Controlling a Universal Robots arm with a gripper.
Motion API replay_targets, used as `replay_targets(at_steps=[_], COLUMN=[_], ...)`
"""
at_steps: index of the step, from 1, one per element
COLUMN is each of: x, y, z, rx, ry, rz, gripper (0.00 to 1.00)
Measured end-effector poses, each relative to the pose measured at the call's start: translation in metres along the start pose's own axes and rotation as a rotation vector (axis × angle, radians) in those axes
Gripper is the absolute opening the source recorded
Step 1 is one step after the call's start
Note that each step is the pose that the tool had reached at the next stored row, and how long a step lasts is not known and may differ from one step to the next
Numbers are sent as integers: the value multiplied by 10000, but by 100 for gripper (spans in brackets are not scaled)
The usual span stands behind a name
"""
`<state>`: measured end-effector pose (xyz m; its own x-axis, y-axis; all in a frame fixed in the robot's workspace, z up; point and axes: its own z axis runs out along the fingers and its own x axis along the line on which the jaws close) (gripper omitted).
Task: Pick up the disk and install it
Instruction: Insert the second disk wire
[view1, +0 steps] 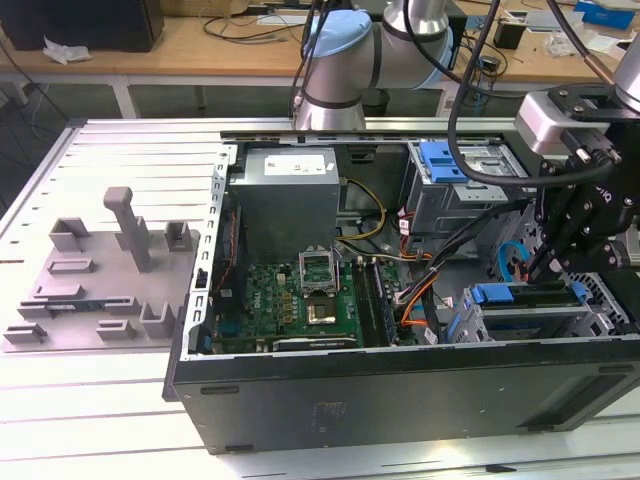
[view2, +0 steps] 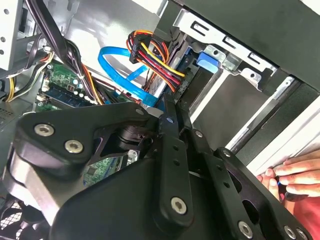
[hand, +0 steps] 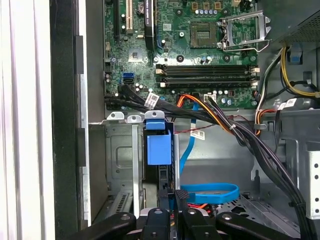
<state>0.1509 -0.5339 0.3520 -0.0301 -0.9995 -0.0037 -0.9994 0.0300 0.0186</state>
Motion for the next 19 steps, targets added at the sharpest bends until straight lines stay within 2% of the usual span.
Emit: replay_targets(at_steps=[19], x=[0], y=[-7], z=[43], rx=[-1], ry=[0], rz=[-67], gripper=[16])
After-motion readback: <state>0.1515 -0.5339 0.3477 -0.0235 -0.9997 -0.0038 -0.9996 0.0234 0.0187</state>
